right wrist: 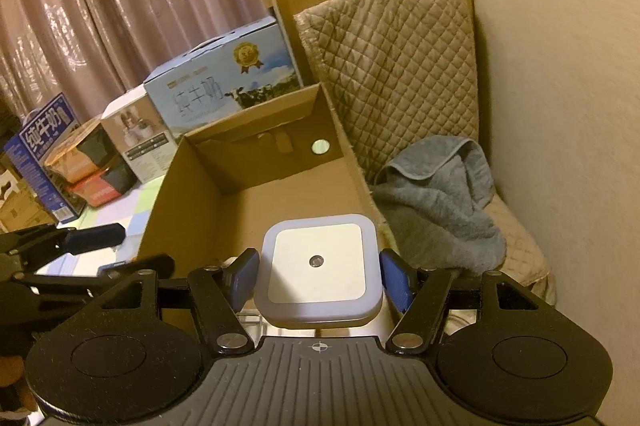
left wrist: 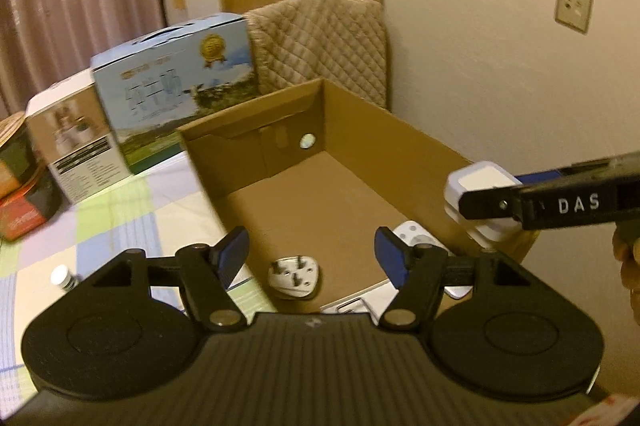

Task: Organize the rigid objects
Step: 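Lower both items into the box and open both tools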

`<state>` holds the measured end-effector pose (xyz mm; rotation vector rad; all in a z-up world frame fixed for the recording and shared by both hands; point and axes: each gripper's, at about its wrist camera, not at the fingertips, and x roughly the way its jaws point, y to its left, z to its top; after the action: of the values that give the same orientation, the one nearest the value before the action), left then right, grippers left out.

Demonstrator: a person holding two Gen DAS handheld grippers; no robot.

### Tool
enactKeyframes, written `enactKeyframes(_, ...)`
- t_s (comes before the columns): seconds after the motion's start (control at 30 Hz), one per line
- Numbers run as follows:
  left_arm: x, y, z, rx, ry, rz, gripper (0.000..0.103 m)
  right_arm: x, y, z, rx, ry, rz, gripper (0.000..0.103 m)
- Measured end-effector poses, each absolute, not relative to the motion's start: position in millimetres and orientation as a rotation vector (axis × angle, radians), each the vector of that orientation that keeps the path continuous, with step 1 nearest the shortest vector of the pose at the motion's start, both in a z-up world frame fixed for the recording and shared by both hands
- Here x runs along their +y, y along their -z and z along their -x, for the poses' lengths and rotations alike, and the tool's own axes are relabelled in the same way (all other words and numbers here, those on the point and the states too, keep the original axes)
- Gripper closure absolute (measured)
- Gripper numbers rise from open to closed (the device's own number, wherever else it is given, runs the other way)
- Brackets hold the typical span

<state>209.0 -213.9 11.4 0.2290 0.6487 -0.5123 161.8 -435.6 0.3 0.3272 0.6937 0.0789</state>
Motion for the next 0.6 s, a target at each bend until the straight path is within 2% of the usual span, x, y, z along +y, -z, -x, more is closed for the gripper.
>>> enactKeyframes(0.53,-179.9,-18.6,-193.5,0.644,0.460,-0.186,0.038,-415.5,5.0,-161.4,0.709,-0.113,-0.323,0.040)
enactKeyframes(0.57,-178.8,-19.2,-192.1,0.643,0.457,-0.183,0.038,-416.7,4.9,-161.8,0.707,-0.122,-0.339,0.038)
enactKeyframes(0.6,-177.3,-19.4,-191.2,0.643,0.456,-0.180,0.038,-417.6,4.3,-161.7,0.703,-0.124,-0.355,0.029)
